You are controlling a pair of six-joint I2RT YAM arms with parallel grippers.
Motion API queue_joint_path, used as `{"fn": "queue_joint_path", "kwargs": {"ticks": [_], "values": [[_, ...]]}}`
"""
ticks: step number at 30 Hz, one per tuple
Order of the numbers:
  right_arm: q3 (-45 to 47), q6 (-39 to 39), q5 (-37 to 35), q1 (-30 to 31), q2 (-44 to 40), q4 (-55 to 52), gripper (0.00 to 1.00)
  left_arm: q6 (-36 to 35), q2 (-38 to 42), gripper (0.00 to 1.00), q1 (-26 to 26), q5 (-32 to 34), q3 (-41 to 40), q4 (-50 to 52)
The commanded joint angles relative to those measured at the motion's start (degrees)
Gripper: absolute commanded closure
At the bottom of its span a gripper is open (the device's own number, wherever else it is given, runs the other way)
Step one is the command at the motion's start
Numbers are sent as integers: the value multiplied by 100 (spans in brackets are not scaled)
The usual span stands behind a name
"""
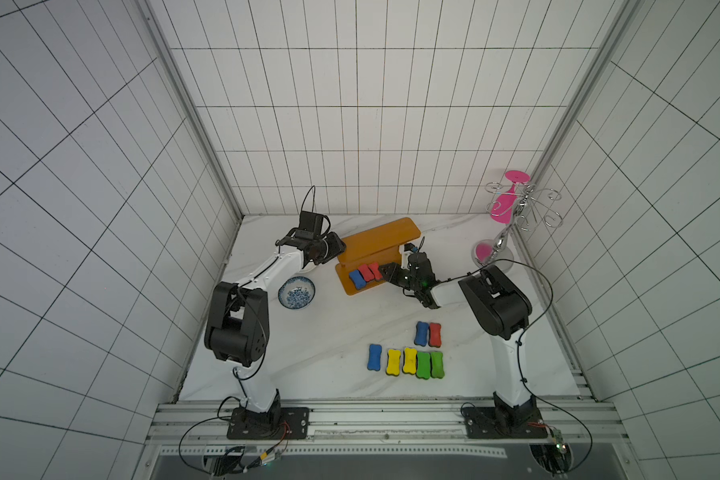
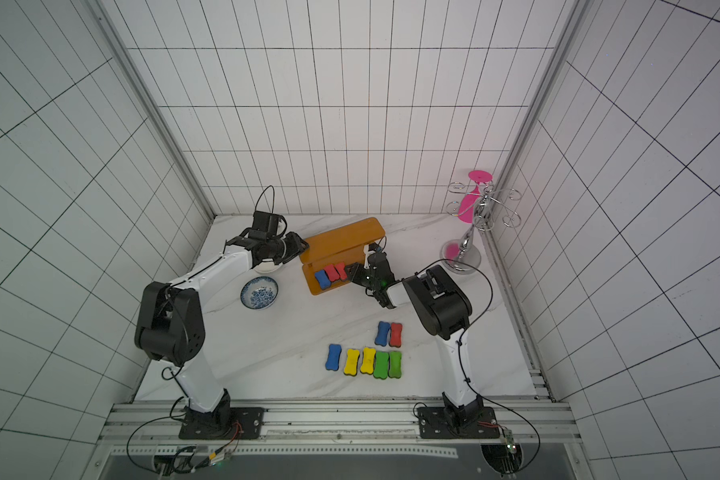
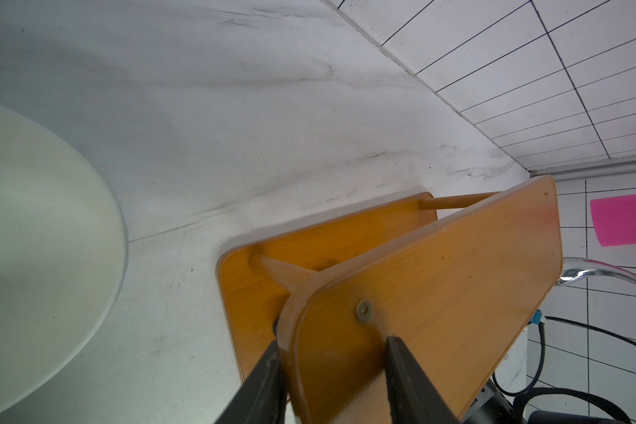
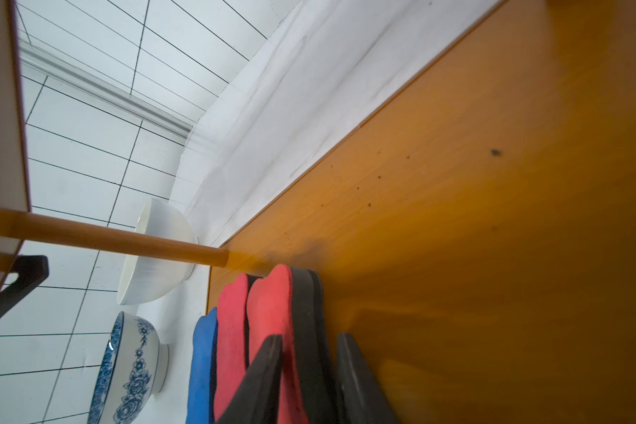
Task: Remove the whiteboard erasers from the shelf
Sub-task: Pick up the whiteboard eraser from the shelf.
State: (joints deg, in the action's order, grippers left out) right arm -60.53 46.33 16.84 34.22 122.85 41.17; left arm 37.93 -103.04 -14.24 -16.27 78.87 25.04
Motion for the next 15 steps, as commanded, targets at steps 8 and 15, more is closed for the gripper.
{"fn": "queue_joint_path", "kwargs": {"ticks": [8, 15], "values": [[237, -282, -409, 21, -431, -1332, 100, -66, -114, 54, 27, 104, -97, 203], [643, 88, -649, 6, -1284, -1351, 100, -98, -119, 54, 44, 194, -58, 254]]}}
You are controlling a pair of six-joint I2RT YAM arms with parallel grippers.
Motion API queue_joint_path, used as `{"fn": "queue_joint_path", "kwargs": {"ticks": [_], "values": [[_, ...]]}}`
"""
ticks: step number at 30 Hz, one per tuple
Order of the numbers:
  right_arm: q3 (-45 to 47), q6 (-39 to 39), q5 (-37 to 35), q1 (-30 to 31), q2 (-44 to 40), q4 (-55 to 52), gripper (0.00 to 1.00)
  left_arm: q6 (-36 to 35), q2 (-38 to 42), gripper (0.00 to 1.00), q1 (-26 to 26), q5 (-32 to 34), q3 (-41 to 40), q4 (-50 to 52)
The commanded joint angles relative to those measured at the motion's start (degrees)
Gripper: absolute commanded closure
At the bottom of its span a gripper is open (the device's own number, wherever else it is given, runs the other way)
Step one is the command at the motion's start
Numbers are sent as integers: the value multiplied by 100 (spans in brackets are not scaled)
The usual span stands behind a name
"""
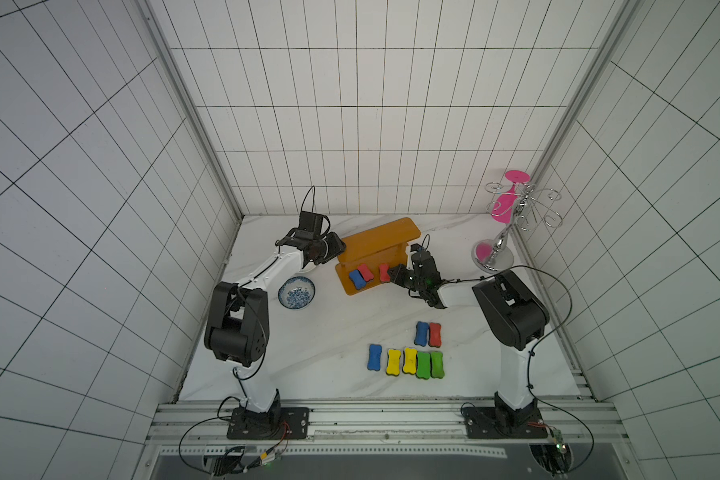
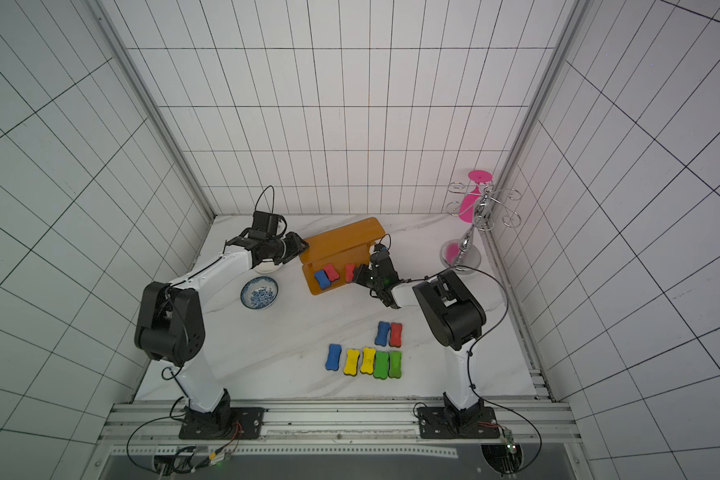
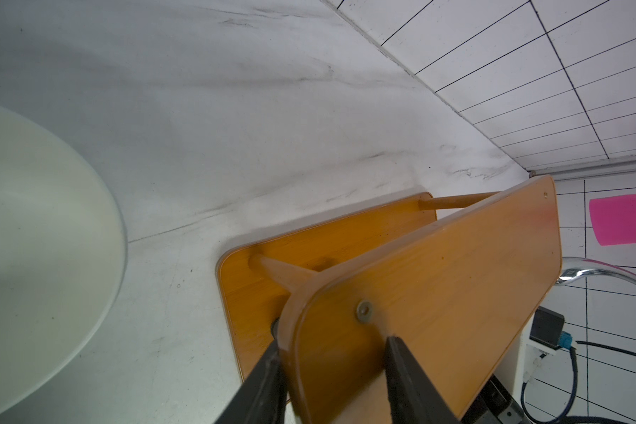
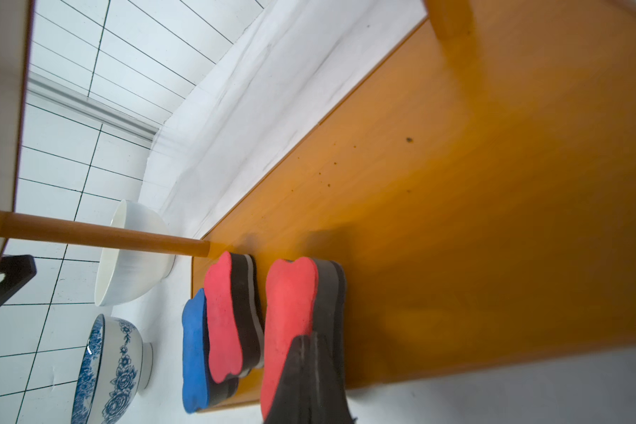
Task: Remove the whiteboard erasers from the shelf
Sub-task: Pick up the whiteboard eraser from the shelf, then place the whiteboard eraser at the center of the board.
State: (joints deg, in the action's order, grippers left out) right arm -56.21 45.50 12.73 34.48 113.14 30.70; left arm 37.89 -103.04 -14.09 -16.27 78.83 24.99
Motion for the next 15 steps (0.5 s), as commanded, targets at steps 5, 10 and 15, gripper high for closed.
{"fn": "queue_joint_path", "kwargs": {"ticks": [5, 10, 15], "values": [[662, 701, -491, 19, -894, -222, 100, -89, -36, 54, 29, 239, -25, 279], [1448, 1226, -1288, 410, -1822, -482, 100, -95, 262, 50, -15, 265, -50, 422], [2391, 1765, -2344, 1205, -2855, -1002, 100, -106, 728, 44, -155, 370, -301, 517]]}}
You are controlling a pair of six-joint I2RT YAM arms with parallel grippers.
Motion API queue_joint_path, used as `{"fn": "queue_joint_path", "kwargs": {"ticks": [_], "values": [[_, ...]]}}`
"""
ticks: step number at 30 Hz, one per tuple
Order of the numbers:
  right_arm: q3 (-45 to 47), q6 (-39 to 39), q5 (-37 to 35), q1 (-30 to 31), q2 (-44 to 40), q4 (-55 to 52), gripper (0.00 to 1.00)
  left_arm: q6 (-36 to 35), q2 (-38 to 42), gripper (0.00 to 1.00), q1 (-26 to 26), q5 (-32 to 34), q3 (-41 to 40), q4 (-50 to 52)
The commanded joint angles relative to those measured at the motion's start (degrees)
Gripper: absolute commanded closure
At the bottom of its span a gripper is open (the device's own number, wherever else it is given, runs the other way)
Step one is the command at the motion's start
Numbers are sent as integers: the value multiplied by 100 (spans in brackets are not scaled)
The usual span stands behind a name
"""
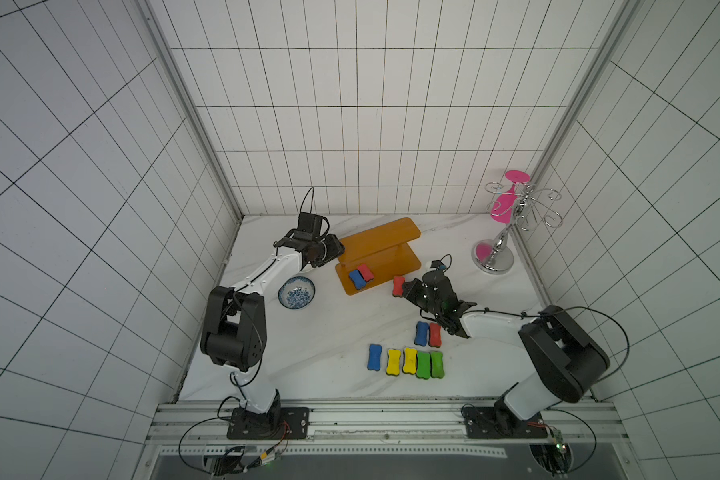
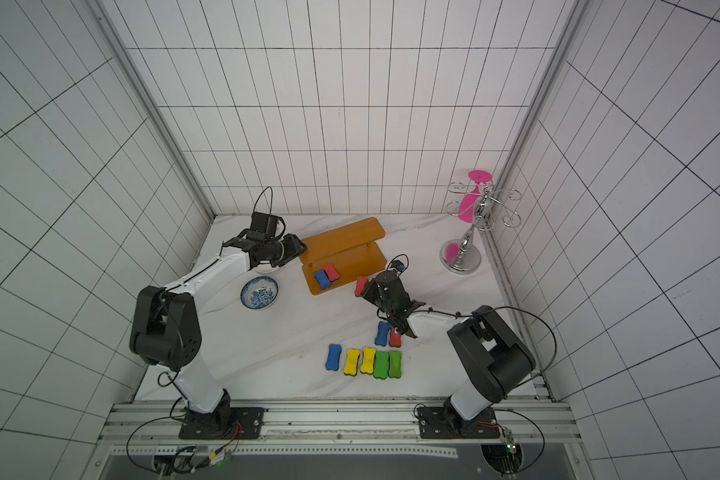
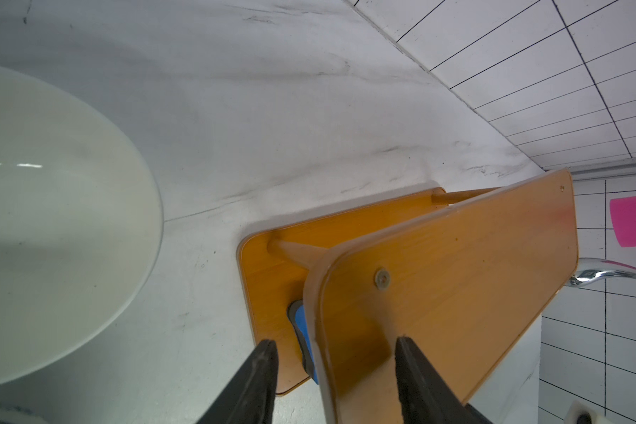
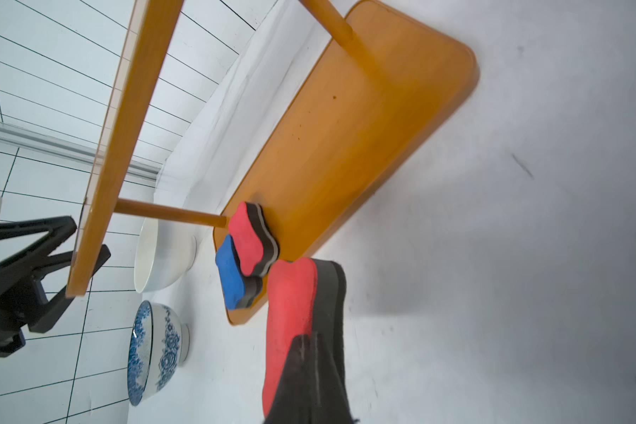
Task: Remove the whiteboard erasers from the shelf
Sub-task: Place the whiteboard eraser at the center of the board.
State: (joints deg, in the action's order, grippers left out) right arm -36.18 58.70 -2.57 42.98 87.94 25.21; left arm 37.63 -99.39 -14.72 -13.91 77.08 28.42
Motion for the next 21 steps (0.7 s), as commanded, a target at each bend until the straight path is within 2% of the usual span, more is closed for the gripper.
{"fn": "queue_joint_path", "kwargs": {"ticks": [1, 5, 9, 14, 21], "values": [[506, 490, -937, 497, -457, -519, 100, -107, 435, 44, -114, 129, -183, 205], [857, 634, -1455, 1111, -768, -759, 100, -154, 765, 43, -119, 121, -621, 161], [996, 675, -1628, 1436, -810, -976, 100, -245, 986, 42, -110, 119, -896, 144], [1128, 648, -1849, 1602, -1135, -1444, 100, -273, 1106, 42, -110, 95, -982, 120], [1156, 413, -1579, 1615, -1122, -1466, 100, -273, 1159, 42, -105, 20, -969, 89]]}}
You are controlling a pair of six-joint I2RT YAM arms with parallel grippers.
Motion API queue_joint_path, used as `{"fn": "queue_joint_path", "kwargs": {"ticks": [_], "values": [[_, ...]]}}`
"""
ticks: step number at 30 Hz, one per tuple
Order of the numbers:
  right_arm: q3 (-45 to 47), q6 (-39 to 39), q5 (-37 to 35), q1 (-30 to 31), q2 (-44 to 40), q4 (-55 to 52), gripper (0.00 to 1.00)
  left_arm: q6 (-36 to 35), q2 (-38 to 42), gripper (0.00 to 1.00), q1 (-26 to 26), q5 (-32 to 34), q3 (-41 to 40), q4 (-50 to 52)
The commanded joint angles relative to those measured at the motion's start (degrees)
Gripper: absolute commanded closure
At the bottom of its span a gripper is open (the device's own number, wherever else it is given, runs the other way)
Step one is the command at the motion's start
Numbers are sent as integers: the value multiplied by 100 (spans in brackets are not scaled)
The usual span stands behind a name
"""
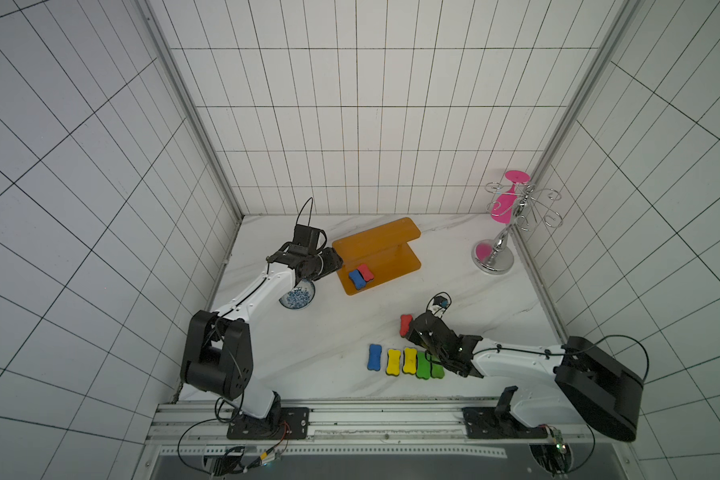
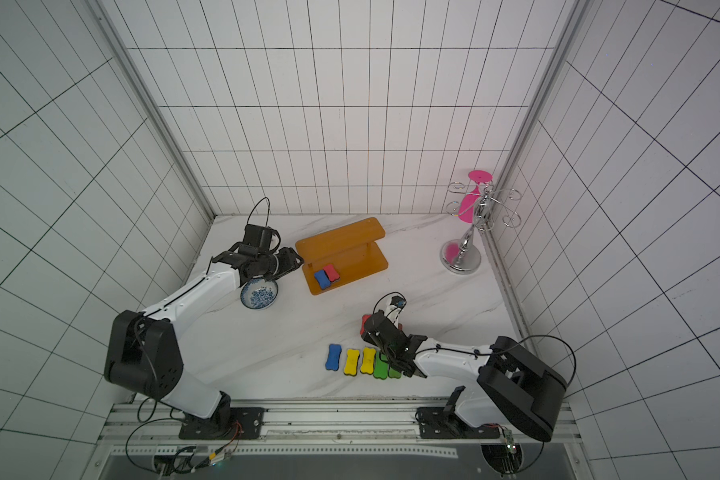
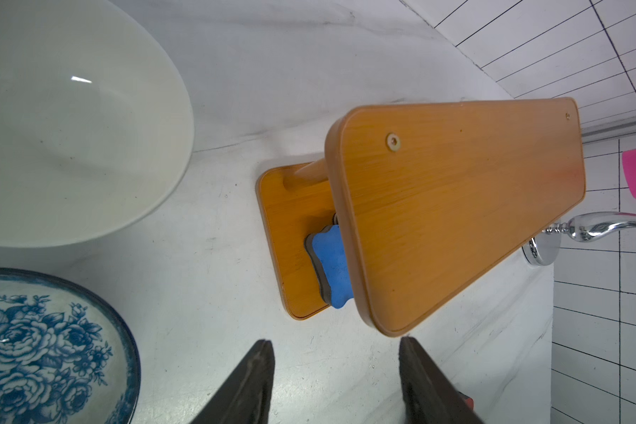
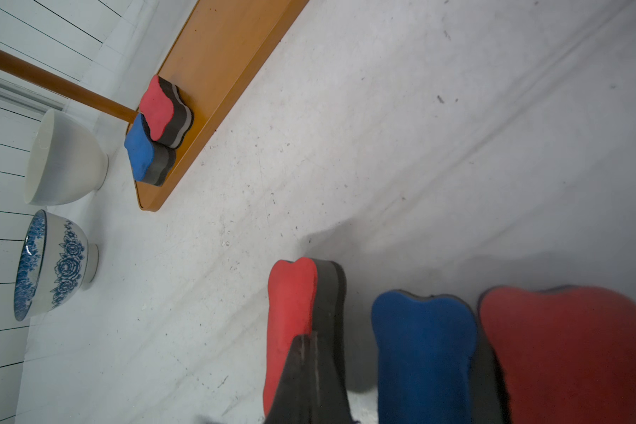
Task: Remove the whiteboard erasers from the shelf
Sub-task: Place the whiteboard eraser at the center of the board.
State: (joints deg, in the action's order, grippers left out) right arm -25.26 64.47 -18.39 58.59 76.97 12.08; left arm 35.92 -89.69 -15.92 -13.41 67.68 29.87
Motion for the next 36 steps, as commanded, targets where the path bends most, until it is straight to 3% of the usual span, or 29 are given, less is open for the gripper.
{"fn": "queue_joint_path", "kwargs": {"ticks": [1, 21, 30, 36], "values": [[24, -211, 48, 56, -28, -178, 100, -103, 189, 42, 17, -30, -28, -59], [380, -322, 274, 56, -391, -228, 100, -72, 180, 42, 28, -30, -90, -131], [350, -426, 270, 56, -524, -325, 84, -70, 171, 42, 28, -49, -91, -181], [193, -630, 257, 52, -729, -662, 82, -63, 165, 42, 36, -33, -57, -191]]}}
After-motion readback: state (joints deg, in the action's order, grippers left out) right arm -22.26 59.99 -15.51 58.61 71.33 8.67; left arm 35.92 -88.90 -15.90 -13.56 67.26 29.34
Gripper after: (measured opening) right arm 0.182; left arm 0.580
